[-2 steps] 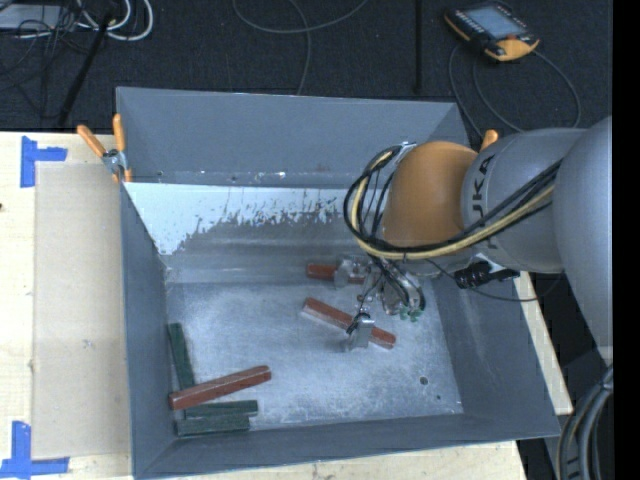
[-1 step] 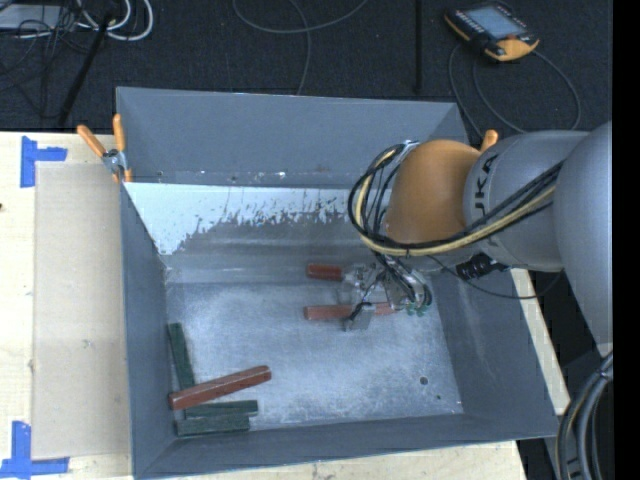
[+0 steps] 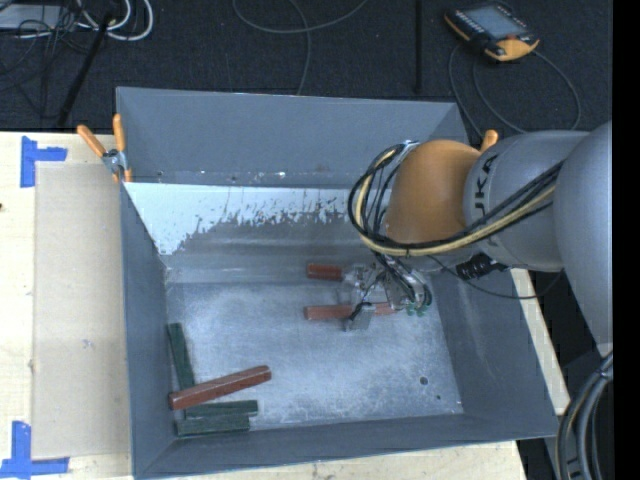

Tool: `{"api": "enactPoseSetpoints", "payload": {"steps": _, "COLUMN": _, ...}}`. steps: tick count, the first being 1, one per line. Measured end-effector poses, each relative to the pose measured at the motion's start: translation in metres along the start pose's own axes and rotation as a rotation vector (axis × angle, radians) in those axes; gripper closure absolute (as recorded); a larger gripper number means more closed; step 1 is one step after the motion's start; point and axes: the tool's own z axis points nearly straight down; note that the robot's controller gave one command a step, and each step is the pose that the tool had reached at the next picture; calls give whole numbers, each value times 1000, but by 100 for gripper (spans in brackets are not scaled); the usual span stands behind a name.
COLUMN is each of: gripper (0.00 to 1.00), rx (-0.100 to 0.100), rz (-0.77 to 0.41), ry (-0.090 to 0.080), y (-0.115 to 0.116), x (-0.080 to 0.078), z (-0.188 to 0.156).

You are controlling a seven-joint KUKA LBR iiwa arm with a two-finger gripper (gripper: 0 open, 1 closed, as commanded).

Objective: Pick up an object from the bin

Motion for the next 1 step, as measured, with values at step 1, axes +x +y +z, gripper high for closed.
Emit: {"api": "enactPoseSetpoints", "payload": {"steps": 1, "gripper": 100, "rx": 0, "rz": -33, "ry": 2, "y": 64, "x": 23, "z": -117}}
